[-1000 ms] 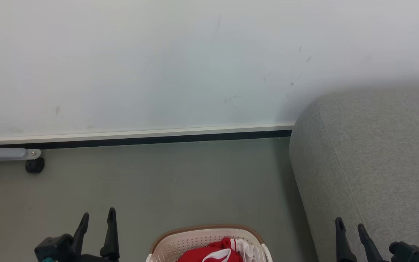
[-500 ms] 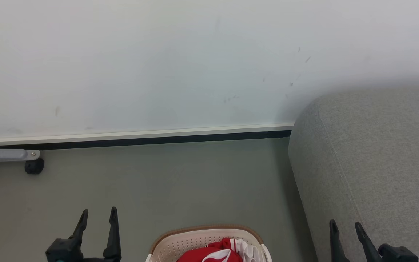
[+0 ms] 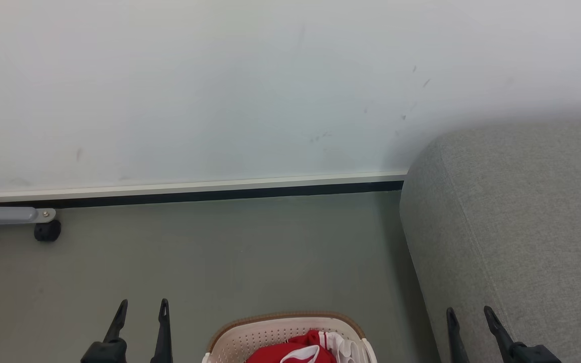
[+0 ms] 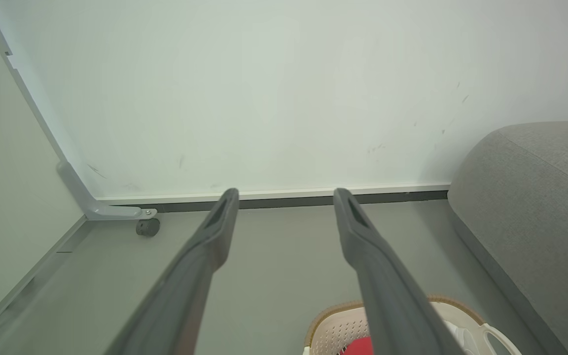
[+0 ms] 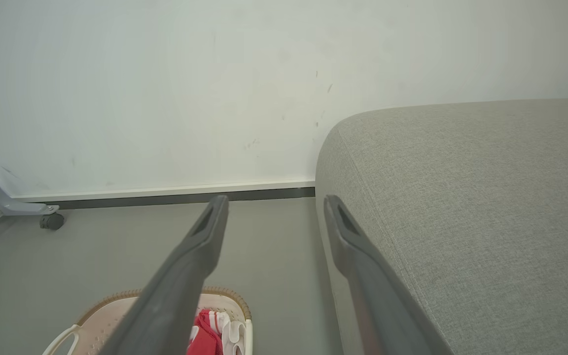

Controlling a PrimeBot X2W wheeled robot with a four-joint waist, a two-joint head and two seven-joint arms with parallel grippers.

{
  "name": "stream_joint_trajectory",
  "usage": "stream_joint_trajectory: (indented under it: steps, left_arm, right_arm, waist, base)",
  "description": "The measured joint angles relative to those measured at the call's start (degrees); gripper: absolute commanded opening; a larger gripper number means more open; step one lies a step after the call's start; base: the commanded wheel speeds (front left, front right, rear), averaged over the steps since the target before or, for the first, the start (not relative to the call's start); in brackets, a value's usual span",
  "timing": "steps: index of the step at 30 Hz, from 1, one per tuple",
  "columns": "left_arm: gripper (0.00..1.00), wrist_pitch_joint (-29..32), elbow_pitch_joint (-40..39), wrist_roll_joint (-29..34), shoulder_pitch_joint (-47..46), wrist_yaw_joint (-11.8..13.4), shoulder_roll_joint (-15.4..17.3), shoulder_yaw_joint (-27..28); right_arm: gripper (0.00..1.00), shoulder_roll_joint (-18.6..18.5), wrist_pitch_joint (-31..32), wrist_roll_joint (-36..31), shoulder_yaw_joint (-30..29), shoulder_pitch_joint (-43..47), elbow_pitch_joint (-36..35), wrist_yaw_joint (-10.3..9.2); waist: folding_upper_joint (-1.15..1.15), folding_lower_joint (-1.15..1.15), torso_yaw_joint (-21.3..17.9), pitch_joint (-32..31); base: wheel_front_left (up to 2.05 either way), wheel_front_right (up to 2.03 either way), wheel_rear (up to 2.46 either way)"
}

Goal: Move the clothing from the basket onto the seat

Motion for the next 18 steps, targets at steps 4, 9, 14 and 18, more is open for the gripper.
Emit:
stream_joint_trajectory:
  steps: [4,9,14,18]
  left_arm:
    - [1.0,0.0,0.34,-0.1,0.0,-0.05,-0.32,0.32]
    - [1.0,0.0,0.64,-0.24,-0.01,-0.11,-0.55,0.6]
    - [1.0,0.0,0.89,-0.24,-0.01,-0.57,-0.57,0.86]
    - [1.0,0.0,0.89,-0.24,-0.01,-0.85,-0.59,1.27]
  right_arm:
    - [1.0,-0.03,0.0,0.0,-0.1,0.1,0.01,0.0]
    - [1.0,-0.04,0.0,0.0,-0.18,0.16,0.07,0.01]
    - [1.0,-0.02,0.0,0.0,-0.26,0.16,0.08,0.01]
    - [1.0,-0.01,0.0,-0.04,-0.34,0.18,0.05,0.01]
  waist:
    - [0.0,0.0,-0.02,0.07]
    - [0.0,0.0,-0.04,0.17]
    - [0.0,0.0,-0.07,0.31]
    - [0.0,0.0,-0.12,0.5]
  base:
    - [0.0,0.0,0.0]
    - [0.0,0.0,0.0]
    - [0.0,0.0,0.0]
    - [0.0,0.0,0.0]
